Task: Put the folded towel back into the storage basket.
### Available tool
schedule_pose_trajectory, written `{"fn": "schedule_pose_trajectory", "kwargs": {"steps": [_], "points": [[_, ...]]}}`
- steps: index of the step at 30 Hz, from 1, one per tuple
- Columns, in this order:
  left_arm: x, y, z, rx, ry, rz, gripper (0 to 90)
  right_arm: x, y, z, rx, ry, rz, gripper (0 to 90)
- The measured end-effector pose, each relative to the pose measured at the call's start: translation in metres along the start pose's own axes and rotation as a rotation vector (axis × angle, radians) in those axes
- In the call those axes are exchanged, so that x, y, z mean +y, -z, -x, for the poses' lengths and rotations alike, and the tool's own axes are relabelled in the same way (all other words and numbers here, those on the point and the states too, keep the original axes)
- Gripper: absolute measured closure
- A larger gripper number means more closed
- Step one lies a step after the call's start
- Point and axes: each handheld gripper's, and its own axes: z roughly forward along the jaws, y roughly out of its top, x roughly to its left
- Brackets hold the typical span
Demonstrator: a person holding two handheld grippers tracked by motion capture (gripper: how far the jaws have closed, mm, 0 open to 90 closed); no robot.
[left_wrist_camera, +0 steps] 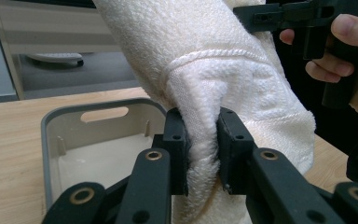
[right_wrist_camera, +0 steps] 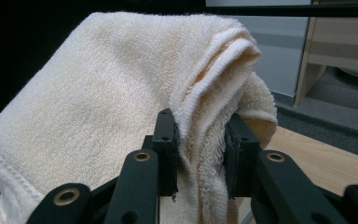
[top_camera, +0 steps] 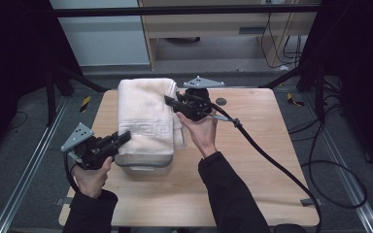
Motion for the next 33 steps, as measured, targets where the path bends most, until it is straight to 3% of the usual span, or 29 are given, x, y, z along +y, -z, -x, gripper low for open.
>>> {"fn": "schedule_pose_trajectory", "kwargs": {"steps": [13,33], "points": [[-0.013,0.0,-0.019,0.04,0.02,-0.05,75.0,-0.015,-0.033,-0.001,0.017,-0.026,-0.041,70.3],[-0.032,-0.015,-0.048,0.084,0.057,-0.143,75.0,-0.043,-0.074,0.006,0.004,-0.057,-0.118,70.1]]}}
